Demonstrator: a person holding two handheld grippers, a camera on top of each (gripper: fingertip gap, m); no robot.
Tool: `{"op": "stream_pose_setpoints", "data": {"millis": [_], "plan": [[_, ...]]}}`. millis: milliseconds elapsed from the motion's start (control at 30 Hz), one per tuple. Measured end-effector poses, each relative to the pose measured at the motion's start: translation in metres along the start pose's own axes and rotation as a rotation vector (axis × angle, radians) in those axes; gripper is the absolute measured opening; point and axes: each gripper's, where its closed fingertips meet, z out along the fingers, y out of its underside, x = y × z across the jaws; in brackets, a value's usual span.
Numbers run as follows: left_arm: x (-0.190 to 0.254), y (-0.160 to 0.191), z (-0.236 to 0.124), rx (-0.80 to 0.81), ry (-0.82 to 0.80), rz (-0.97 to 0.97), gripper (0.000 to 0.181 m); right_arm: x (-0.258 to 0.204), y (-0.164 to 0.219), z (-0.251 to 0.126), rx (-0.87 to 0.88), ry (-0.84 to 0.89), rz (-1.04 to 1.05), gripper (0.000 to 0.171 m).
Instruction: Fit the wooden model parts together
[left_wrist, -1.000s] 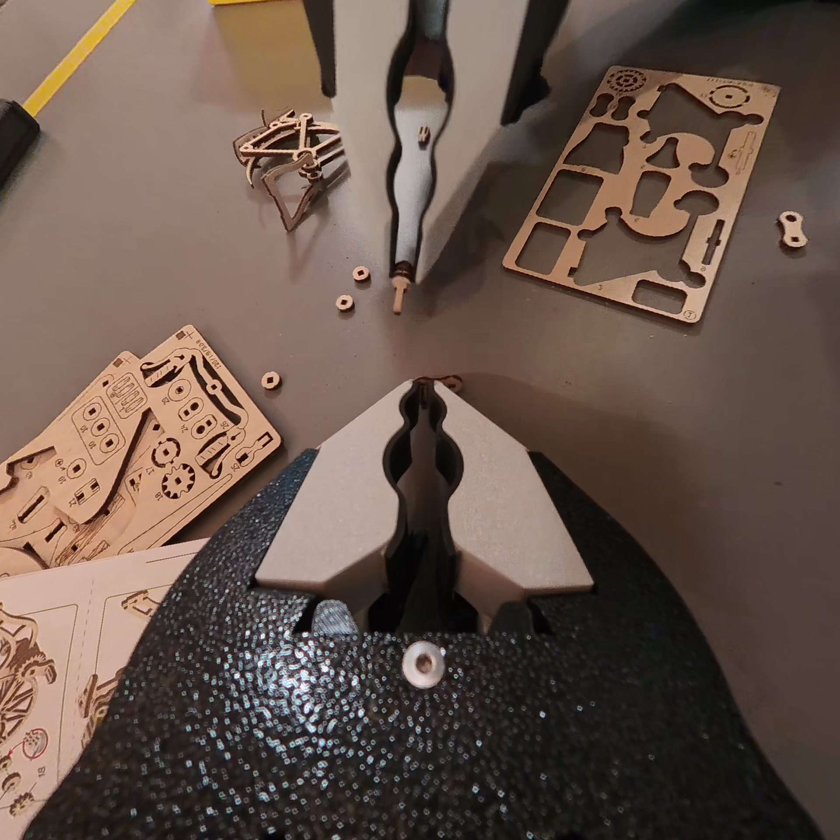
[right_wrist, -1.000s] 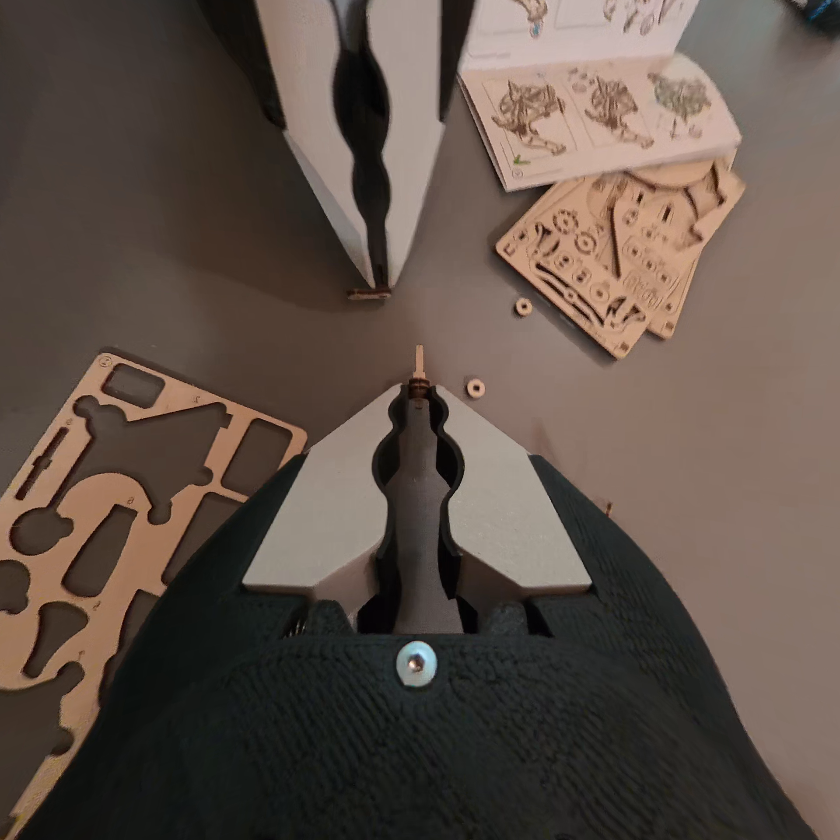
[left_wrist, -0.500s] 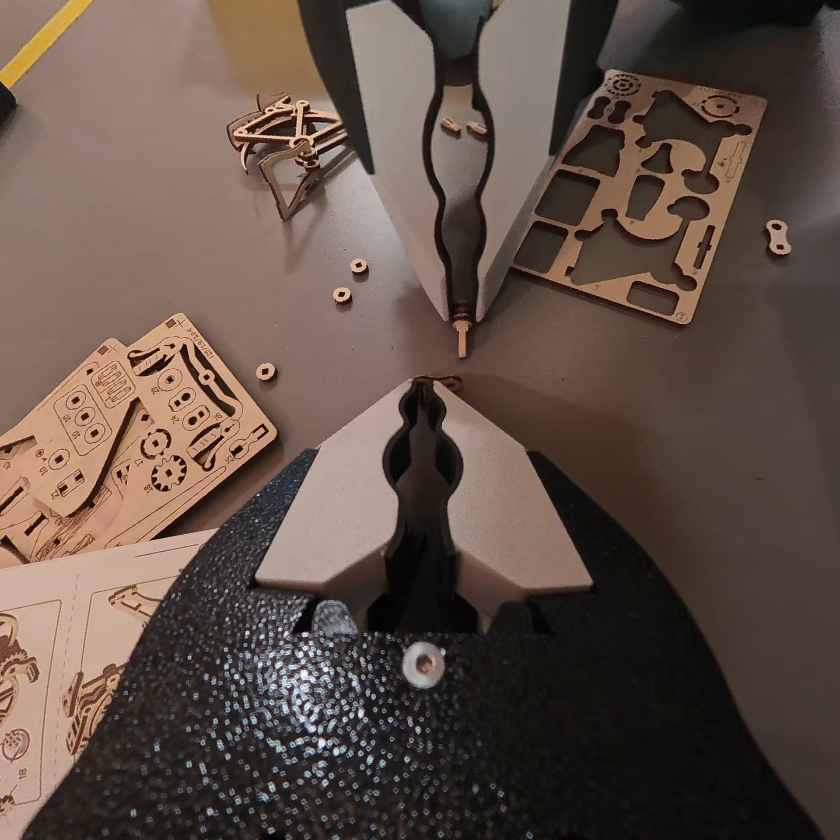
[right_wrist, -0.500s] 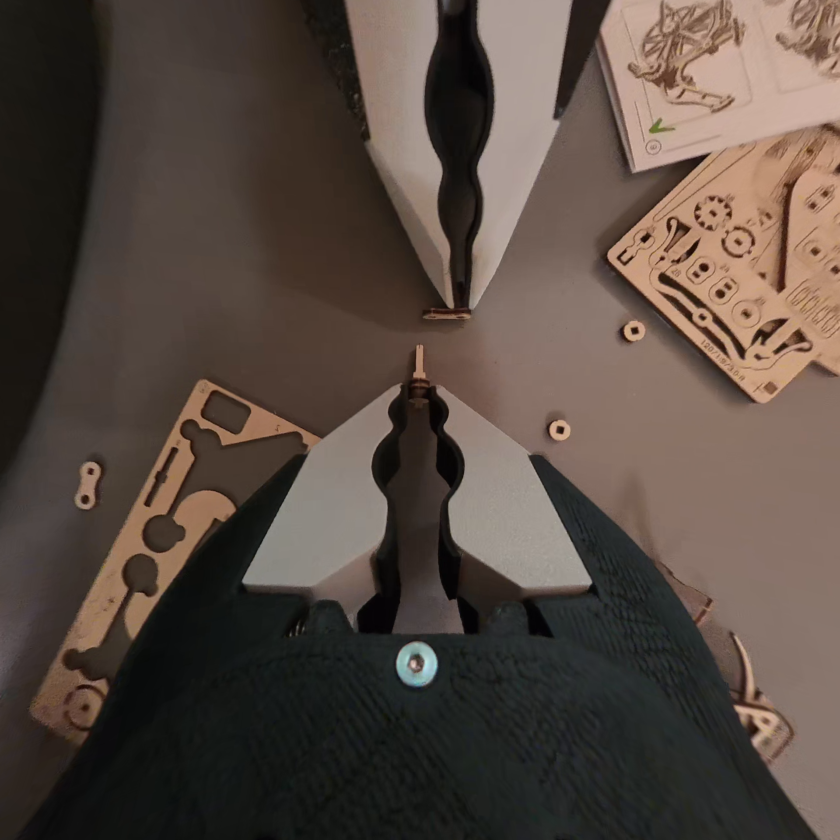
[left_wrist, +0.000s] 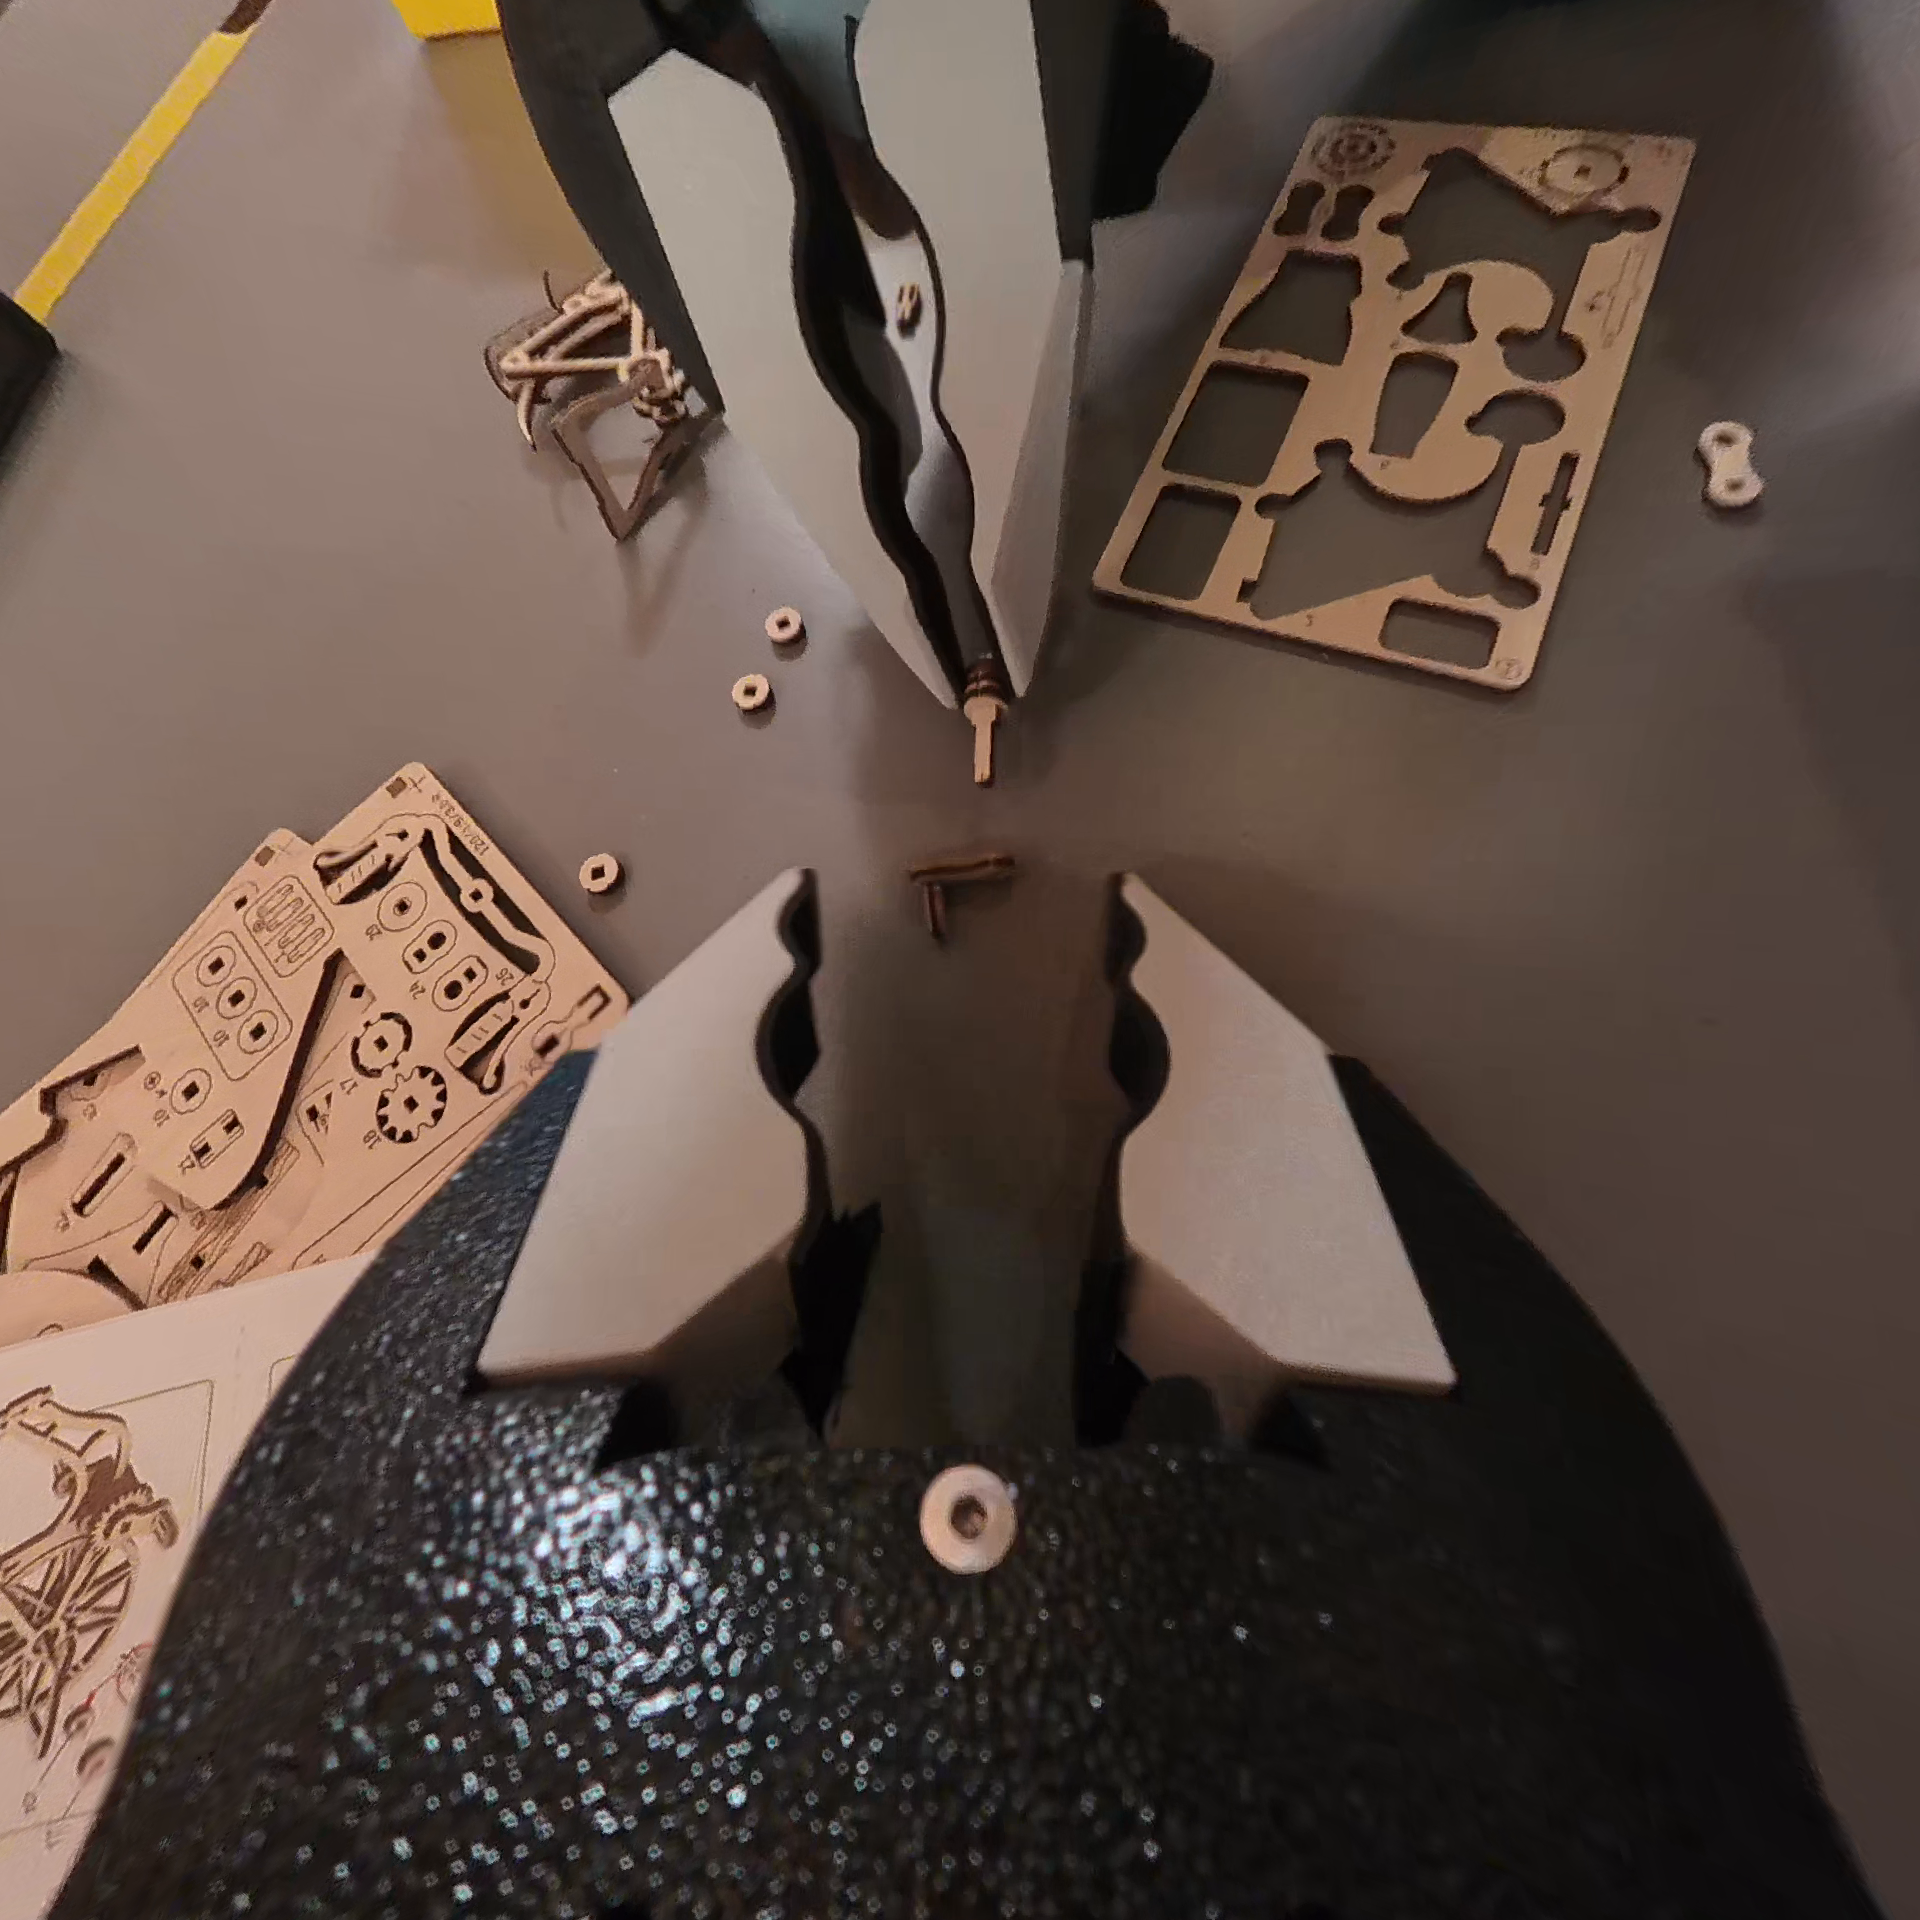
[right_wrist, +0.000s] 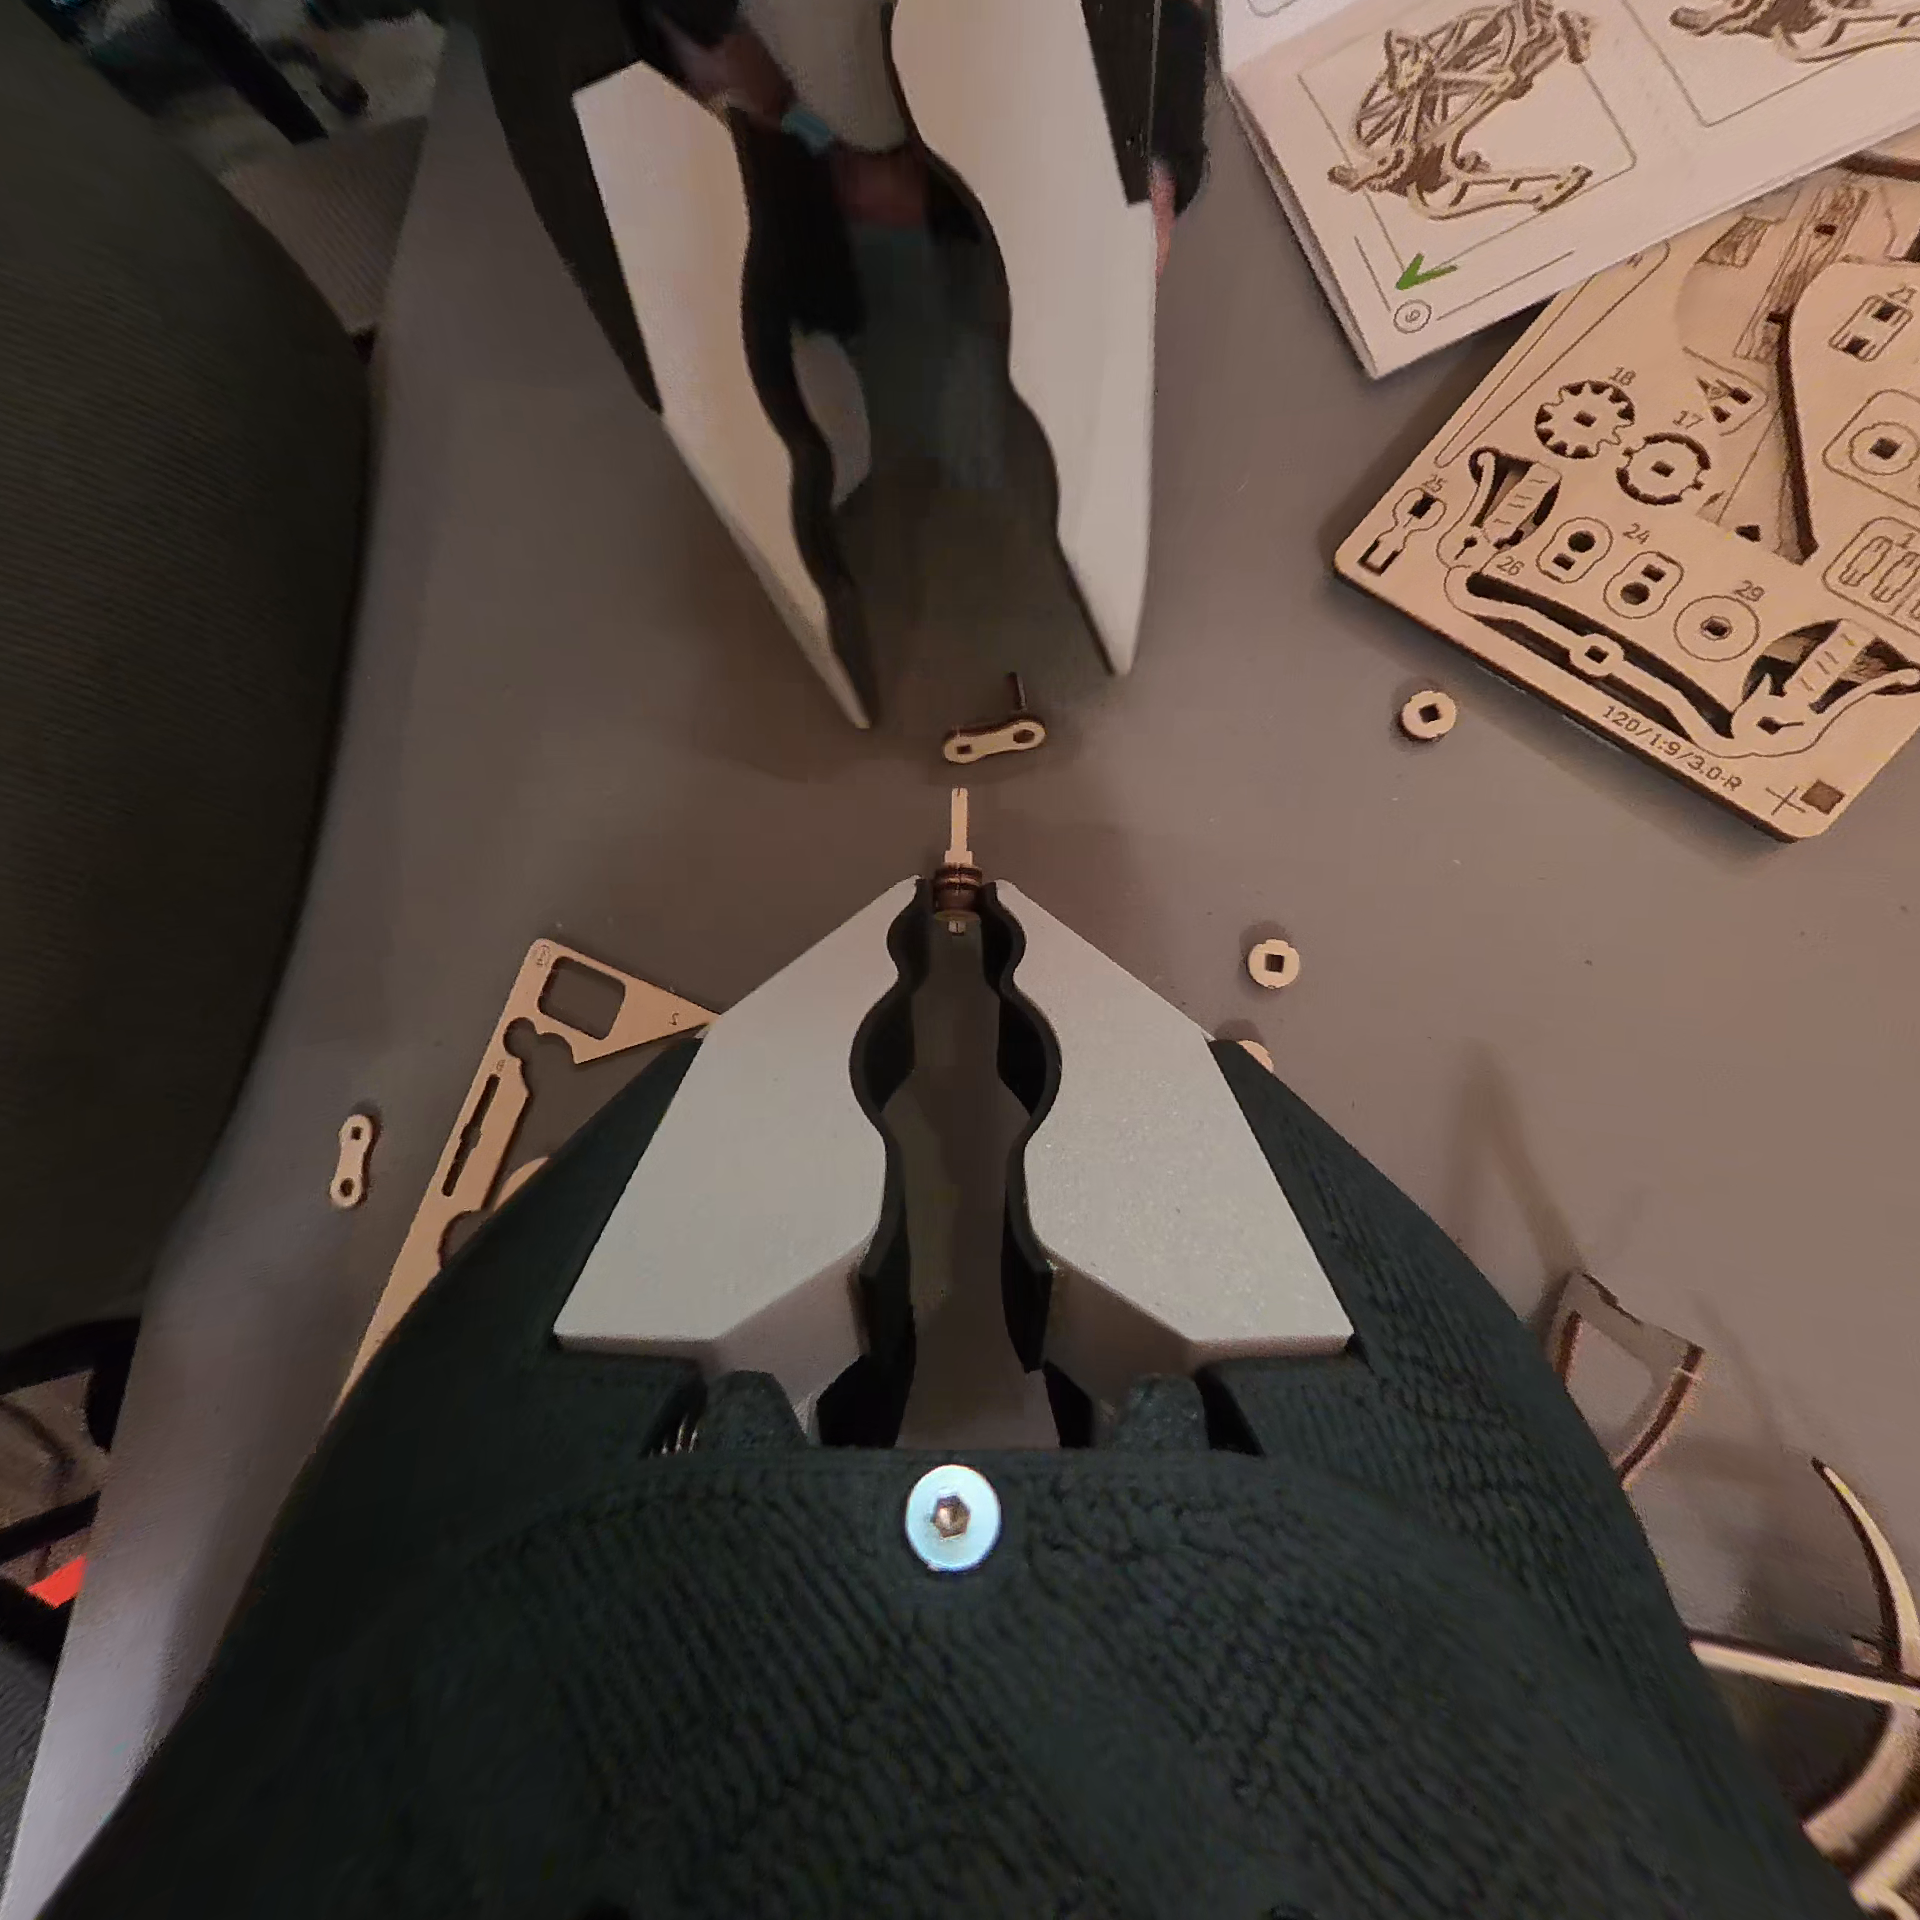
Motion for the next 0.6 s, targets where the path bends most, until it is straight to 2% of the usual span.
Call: {"op": "stream_pose_setpoints", "data": {"millis": [100,200,467,533,600], "plan": [[0.003,-0.023,-0.008,0.107,-0.025,0.025,0.054,-0.003,-0.006,-0.003,0.042,-0.032,0.023,0.007],[0.004,-0.036,-0.012,0.168,-0.081,0.102,0.041,-0.010,-0.014,-0.004,0.089,-0.081,0.043,0.007],[0.011,-0.038,-0.006,0.158,-0.190,0.385,0.003,-0.023,-0.026,-0.009,0.166,-0.180,0.080,0.007],[0.012,-0.038,-0.005,0.154,-0.211,0.441,0.002,-0.023,-0.027,-0.010,0.173,-0.185,0.086,0.007],[0.009,-0.037,-0.006,0.140,-0.218,0.418,0.002,-0.021,-0.027,-0.010,0.178,-0.168,0.069,0.007]]}}
